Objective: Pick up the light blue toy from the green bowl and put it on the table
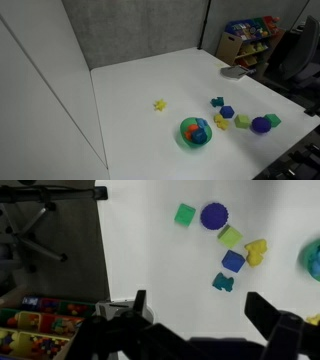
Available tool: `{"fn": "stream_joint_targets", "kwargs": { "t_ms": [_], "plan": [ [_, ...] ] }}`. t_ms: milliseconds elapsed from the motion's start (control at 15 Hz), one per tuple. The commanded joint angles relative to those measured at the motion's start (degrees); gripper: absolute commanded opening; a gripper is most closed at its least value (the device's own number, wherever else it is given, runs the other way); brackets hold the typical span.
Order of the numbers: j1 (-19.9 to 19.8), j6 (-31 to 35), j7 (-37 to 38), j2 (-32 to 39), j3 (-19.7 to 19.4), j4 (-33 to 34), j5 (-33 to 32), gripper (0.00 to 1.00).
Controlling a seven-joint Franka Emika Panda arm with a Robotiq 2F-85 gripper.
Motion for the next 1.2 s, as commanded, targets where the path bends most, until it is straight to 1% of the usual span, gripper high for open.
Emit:
{"fn": "stream_joint_targets", "kwargs": {
  "t_ms": [0, 533, 800, 1133],
  "plan": [
    [0.36, -0.14, 0.12, -0.01, -0.28, 0.13, -0.13, 1.00],
    [0.36, -0.14, 0.12, -0.03, -0.28, 0.14, -0.13, 1.00],
    [1.15, 0.33, -1.39, 3.41, -1.28, 2.05, 1.66, 1.00],
    [2.52, 2.08, -3.10, 9.86, -1.86, 4.67, 5.41, 1.00]
  ]
}}
